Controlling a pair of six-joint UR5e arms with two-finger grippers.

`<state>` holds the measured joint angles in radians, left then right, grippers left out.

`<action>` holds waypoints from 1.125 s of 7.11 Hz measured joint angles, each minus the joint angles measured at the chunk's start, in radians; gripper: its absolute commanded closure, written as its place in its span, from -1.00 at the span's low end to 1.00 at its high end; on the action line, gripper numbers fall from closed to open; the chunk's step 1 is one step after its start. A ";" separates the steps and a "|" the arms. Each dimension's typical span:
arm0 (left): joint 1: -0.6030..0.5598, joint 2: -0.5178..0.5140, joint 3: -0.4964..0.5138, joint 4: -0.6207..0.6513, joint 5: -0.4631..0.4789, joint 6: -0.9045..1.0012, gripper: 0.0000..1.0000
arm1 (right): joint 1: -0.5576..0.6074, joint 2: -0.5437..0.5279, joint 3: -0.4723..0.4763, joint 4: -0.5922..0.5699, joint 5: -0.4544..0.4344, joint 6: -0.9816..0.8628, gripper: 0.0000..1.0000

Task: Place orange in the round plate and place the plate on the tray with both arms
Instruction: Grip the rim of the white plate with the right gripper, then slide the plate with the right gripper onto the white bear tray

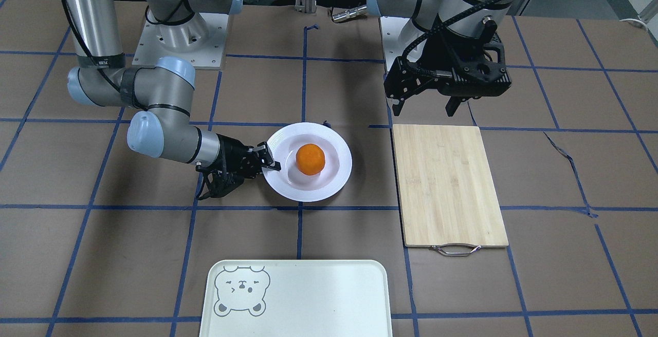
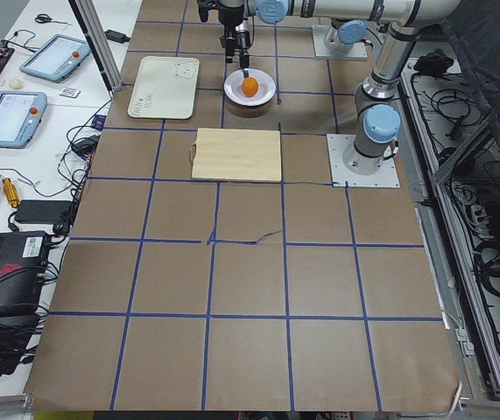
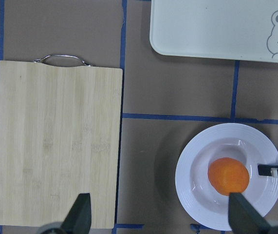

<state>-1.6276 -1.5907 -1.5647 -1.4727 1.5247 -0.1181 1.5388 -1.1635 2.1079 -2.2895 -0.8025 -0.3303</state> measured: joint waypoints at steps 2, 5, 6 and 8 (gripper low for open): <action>0.000 0.000 0.000 0.000 0.000 0.000 -1.00 | -0.001 -0.004 -0.006 -0.006 0.009 0.002 1.00; 0.000 0.000 0.000 0.000 0.000 0.000 -1.00 | -0.008 -0.007 -0.012 -0.007 0.086 0.029 1.00; 0.000 0.000 0.001 0.000 0.000 0.000 -1.00 | -0.013 -0.006 -0.027 -0.007 0.097 0.069 1.00; 0.000 0.000 0.000 -0.001 0.000 0.000 -1.00 | -0.016 0.005 -0.136 -0.003 0.103 0.211 1.00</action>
<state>-1.6276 -1.5907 -1.5645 -1.4733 1.5248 -0.1181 1.5227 -1.1586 1.9723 -2.2929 -0.6999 -0.1192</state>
